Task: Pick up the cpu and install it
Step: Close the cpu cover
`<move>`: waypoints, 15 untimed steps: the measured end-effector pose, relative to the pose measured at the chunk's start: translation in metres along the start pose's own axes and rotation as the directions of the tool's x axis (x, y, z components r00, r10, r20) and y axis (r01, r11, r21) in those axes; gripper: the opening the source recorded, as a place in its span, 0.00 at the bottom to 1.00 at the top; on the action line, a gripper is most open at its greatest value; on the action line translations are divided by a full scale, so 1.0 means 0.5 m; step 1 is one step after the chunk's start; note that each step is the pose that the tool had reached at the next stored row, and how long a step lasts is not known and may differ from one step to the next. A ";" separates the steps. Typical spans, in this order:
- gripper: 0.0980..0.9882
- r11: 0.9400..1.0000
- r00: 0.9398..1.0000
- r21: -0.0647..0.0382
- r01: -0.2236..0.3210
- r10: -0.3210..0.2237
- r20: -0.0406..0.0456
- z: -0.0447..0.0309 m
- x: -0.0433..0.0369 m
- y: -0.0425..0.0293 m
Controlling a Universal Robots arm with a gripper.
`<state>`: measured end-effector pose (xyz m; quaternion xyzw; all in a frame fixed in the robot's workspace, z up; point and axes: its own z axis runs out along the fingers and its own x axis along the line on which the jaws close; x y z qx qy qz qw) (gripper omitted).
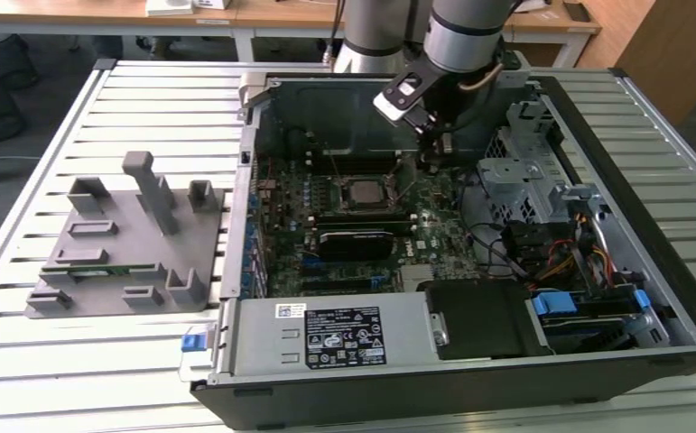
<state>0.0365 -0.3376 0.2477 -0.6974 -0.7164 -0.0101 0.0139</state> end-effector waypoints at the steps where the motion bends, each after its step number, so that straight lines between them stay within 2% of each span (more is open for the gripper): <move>1: 0.01 1.000 1.000 0.000 0.000 0.000 0.000 0.000 0.000 -0.006; 5: 0.01 1.000 1.000 0.000 0.000 0.000 0.000 0.001 0.001 -0.031; 7: 0.01 1.000 1.000 0.000 0.000 0.000 0.000 0.001 0.002 -0.039; 15: 0.01 1.000 1.000 0.000 0.000 0.000 0.000 0.014 0.002 -0.051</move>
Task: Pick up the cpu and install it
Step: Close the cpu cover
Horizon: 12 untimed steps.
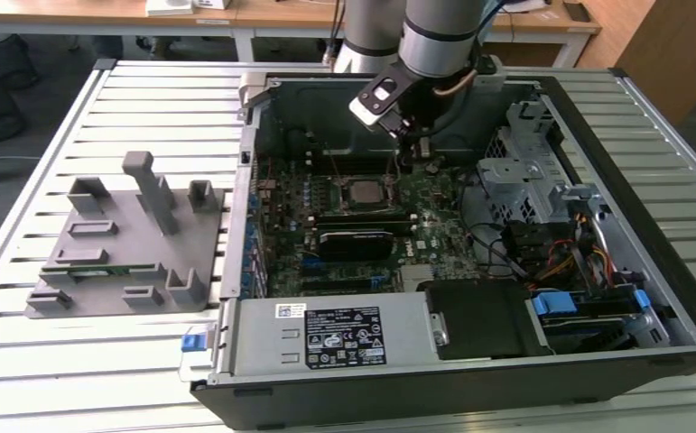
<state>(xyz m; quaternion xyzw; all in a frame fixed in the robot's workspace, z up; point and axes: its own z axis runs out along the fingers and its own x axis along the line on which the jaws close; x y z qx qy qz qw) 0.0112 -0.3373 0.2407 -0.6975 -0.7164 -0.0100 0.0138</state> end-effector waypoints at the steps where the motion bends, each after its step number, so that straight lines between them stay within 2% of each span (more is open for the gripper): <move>1: 0.01 1.000 1.000 0.000 0.000 0.000 0.000 0.001 0.000 -0.002; 5: 0.01 1.000 1.000 0.000 0.000 0.000 0.000 0.003 0.000 -0.019; 12: 0.01 1.000 1.000 0.000 0.000 0.000 0.000 0.014 0.002 -0.078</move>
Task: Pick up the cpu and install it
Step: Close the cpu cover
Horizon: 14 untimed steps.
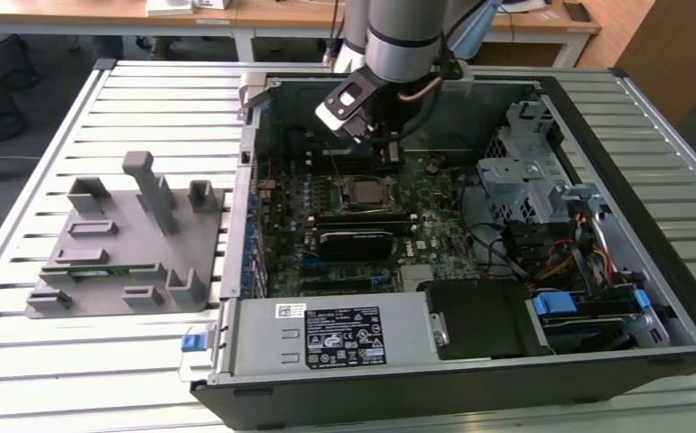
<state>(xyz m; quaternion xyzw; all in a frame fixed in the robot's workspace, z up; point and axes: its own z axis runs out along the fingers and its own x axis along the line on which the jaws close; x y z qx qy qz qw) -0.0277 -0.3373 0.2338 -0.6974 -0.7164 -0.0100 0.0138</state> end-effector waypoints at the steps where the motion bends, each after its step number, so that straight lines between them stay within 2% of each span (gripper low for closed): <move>1: 0.01 1.000 1.000 0.000 0.000 0.000 0.000 0.002 0.000 -0.009; 5: 0.01 1.000 1.000 0.000 0.000 0.000 0.000 0.007 0.001 -0.044; 11: 0.01 1.000 1.000 0.000 0.001 -0.001 0.000 0.020 -0.006 -0.070; 14: 0.01 1.000 1.000 0.000 0.001 -0.001 0.000 0.031 -0.006 -0.077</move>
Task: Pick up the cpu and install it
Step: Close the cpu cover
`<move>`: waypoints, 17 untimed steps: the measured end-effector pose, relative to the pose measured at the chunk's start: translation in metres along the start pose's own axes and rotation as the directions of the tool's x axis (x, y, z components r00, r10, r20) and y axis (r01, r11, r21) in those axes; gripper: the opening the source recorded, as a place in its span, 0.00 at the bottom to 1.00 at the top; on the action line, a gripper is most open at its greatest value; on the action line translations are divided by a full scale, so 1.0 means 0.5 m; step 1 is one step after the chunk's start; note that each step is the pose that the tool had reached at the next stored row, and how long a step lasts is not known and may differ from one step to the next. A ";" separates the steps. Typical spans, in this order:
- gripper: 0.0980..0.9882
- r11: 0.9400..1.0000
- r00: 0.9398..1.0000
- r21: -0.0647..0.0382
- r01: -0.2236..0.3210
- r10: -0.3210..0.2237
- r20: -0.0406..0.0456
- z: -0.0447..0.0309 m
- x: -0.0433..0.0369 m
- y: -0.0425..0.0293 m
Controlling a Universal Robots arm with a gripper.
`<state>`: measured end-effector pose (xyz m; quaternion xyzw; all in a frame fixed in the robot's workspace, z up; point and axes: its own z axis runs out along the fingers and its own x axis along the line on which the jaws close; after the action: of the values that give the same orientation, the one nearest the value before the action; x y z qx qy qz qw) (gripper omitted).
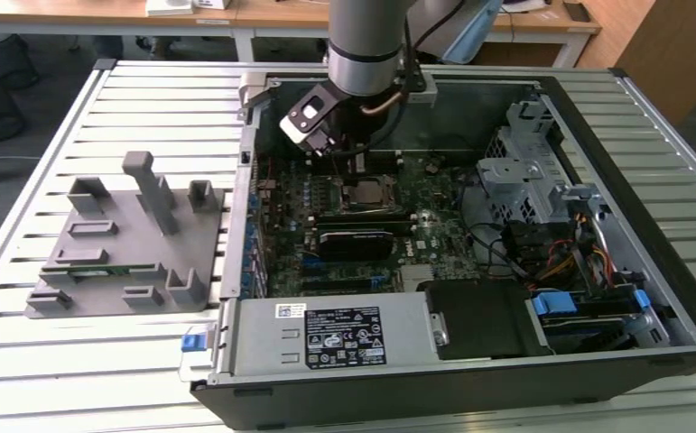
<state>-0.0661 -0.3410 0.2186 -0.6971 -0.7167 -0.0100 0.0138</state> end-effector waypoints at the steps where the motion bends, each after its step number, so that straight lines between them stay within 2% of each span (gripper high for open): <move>1: 0.01 1.000 1.000 0.000 0.000 0.000 0.000 0.004 0.000 -0.001; 8: 0.01 1.000 1.000 0.000 0.000 0.000 0.000 0.027 -0.001 -0.001; 17: 0.01 1.000 1.000 0.001 0.000 0.000 0.001 0.041 -0.001 -0.001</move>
<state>-0.0664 -0.3410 0.1982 -0.6972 -0.7167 -0.0096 0.0138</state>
